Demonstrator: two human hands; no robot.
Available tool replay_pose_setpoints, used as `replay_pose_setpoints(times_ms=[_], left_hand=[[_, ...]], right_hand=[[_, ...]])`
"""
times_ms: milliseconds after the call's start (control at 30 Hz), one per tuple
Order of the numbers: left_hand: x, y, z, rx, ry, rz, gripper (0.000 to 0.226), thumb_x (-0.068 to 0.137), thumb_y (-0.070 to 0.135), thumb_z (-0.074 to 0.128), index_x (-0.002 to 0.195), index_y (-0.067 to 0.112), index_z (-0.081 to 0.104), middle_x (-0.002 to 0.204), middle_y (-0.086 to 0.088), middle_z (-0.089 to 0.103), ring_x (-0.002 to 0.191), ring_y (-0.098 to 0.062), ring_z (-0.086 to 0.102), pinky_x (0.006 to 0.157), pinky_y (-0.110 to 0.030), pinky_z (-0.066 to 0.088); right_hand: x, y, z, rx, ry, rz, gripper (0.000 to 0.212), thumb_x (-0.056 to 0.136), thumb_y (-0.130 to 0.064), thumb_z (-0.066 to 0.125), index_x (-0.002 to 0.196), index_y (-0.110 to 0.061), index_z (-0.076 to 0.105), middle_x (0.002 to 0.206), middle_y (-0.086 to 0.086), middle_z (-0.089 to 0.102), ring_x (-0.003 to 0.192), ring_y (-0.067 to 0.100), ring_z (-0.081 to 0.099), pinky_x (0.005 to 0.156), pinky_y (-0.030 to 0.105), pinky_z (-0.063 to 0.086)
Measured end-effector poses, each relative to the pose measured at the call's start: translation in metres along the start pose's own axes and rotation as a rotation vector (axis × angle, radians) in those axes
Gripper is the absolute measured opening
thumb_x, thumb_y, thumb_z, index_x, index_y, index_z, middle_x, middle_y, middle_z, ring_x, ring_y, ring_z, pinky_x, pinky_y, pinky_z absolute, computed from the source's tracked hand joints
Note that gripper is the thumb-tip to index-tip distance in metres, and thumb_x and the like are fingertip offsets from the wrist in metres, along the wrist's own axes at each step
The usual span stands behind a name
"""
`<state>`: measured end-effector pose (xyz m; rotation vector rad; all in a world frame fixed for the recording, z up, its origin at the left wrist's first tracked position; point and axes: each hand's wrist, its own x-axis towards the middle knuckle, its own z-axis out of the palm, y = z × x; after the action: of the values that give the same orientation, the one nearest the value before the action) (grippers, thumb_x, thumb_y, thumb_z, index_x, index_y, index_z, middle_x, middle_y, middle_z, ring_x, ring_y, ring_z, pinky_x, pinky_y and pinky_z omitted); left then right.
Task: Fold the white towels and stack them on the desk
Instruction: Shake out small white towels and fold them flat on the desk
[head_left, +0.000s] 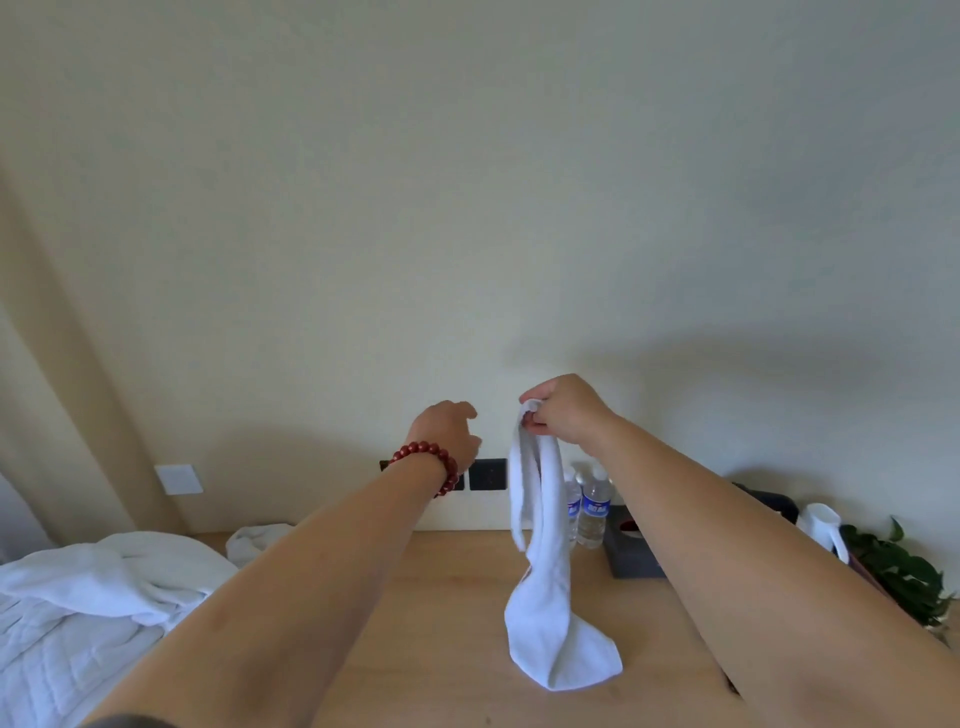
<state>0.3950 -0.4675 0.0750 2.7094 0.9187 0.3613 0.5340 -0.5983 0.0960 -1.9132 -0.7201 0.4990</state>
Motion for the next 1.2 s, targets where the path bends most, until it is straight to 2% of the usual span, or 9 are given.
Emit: replay_pose_setpoints(times_ms=[100,233,367,467,633,800,867,1000,1200], left_hand=[[-0.005,0.027,0.008,-0.089,-0.054,0.134,0.055,0.086,0.036,0.069,0.137,0.024,0.053,0.133,-0.002,0.057,0.124,-0.022,0.054,0.101,-0.034,0.048],[-0.006,0.056,0.008,-0.206,-0.084,0.150,0.040,0.082,0.049,0.069,0.106,0.020,0.055,0.087,0.006,0.057,0.081,-0.016,0.059,0.062,-0.027,0.042],[-0.003,0.059,-0.002,-0.395,-0.021,0.024,0.047,0.099,0.049,0.045,0.071,0.012,0.053,0.064,0.000,0.052,0.060,-0.019,0.049,0.057,-0.031,0.040],[-0.003,0.054,-0.003,-0.410,0.048,0.010,0.054,0.101,0.049,0.041,0.058,0.016,0.039,0.055,0.002,0.042,0.053,-0.016,0.040,0.052,-0.028,0.032],[0.001,0.047,-0.012,-0.351,0.099,0.055,0.047,0.100,0.038,0.049,0.061,0.013,0.044,0.058,0.000,0.046,0.057,-0.018,0.042,0.053,-0.031,0.033],[0.008,0.044,-0.026,-0.579,0.144,-0.016,0.032,0.101,0.032,0.048,0.079,0.014,0.062,0.069,0.002,0.058,0.067,-0.018,0.052,0.058,-0.028,0.039],[0.008,0.043,-0.027,-0.600,0.098,-0.006,0.024,0.102,0.028,0.047,0.092,0.017,0.067,0.079,0.003,0.063,0.073,-0.015,0.056,0.061,-0.027,0.041],[0.006,0.039,-0.029,-0.612,-0.018,0.018,0.024,0.101,0.019,0.046,0.111,0.018,0.068,0.089,0.003,0.064,0.076,-0.012,0.055,0.062,-0.024,0.042],[0.005,0.037,-0.033,-0.579,-0.093,-0.009,0.042,0.095,0.045,0.059,0.088,0.003,0.061,0.074,-0.001,0.049,0.066,-0.017,0.042,0.061,-0.028,0.036]], right_hand=[[-0.001,-0.007,0.008,-0.120,-0.010,-0.044,0.017,0.090,-0.006,0.061,0.084,-0.010,0.077,0.086,0.012,0.074,0.088,0.029,0.073,0.087,0.043,0.060],[0.001,-0.012,0.005,-0.226,-0.008,-0.076,0.038,0.097,-0.032,0.057,0.076,-0.004,0.070,0.081,0.018,0.073,0.080,0.035,0.071,0.085,0.047,0.059],[-0.007,-0.019,0.001,-0.384,0.026,-0.109,0.041,0.104,-0.033,0.044,0.073,-0.010,0.057,0.067,0.011,0.069,0.060,0.022,0.065,0.071,0.033,0.050],[-0.008,-0.019,0.002,-0.504,0.074,-0.146,0.041,0.104,-0.031,0.041,0.070,-0.012,0.051,0.069,0.006,0.059,0.074,0.027,0.060,0.067,0.035,0.045],[-0.012,-0.018,-0.004,-0.396,0.052,-0.143,0.044,0.103,-0.030,0.044,0.063,-0.010,0.045,0.069,0.004,0.048,0.068,0.022,0.046,0.058,0.032,0.032],[-0.016,-0.014,0.001,-0.028,-0.017,-0.126,0.060,0.093,-0.053,0.048,0.087,0.006,0.056,0.085,0.023,0.061,0.075,0.032,0.058,0.076,0.049,0.056],[-0.018,-0.014,0.008,-0.005,-0.009,-0.165,0.047,0.096,-0.048,0.051,0.077,-0.005,0.047,0.074,0.011,0.048,0.068,0.023,0.044,0.061,0.041,0.045],[-0.013,-0.007,0.014,-0.074,0.075,-0.235,0.039,0.104,-0.032,0.046,0.069,-0.018,0.034,0.067,-0.002,0.035,0.063,0.016,0.032,0.059,0.032,0.027],[-0.008,-0.004,0.013,-0.217,0.058,-0.296,0.041,0.102,-0.031,0.050,0.065,-0.017,0.040,0.061,-0.004,0.039,0.059,0.015,0.034,0.056,0.030,0.028]])
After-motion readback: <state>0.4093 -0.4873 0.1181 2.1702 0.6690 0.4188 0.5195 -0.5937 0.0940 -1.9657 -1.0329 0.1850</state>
